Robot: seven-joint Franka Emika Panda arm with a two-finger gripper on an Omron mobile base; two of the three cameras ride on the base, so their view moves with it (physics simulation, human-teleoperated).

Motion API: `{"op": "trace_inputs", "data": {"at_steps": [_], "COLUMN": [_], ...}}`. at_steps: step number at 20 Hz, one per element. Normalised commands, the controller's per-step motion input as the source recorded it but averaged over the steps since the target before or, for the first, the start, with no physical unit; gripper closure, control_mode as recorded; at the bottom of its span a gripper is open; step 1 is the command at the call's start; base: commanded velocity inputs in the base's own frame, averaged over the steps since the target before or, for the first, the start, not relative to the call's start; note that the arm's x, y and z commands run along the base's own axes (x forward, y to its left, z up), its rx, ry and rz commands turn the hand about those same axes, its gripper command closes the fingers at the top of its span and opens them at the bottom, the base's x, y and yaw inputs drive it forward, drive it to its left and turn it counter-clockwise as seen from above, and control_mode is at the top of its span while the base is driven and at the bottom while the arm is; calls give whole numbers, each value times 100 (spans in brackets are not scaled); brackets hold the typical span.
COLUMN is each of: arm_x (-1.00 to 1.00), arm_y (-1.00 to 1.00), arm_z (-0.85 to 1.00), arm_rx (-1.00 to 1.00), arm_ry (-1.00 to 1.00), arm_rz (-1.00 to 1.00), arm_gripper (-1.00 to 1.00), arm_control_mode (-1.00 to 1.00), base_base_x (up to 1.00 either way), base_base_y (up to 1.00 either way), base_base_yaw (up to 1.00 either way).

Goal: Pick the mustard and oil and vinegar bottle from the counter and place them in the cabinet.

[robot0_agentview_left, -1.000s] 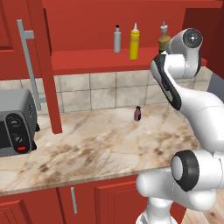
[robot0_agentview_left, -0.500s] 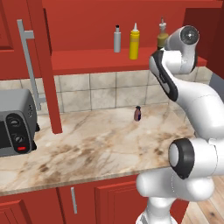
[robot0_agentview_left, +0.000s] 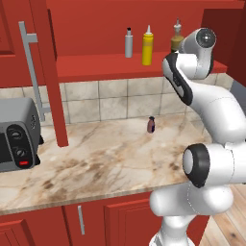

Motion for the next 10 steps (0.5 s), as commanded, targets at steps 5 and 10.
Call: {"op": "trace_inputs", "data": {"at_steps": [5,10], "arm_x": [30,38], "arm_y": [-5,-6], "arm_z": [-6,-7], "arm_rx": [8,6], "arm_ry": [0,0], "arm_rz": [3,3], "arm_gripper": [100,100], "arm_control_mode": [-100,-100], "base_base_x": [0,0], "base_base_y": [0,0], "base_base_yaw": [0,0]}}
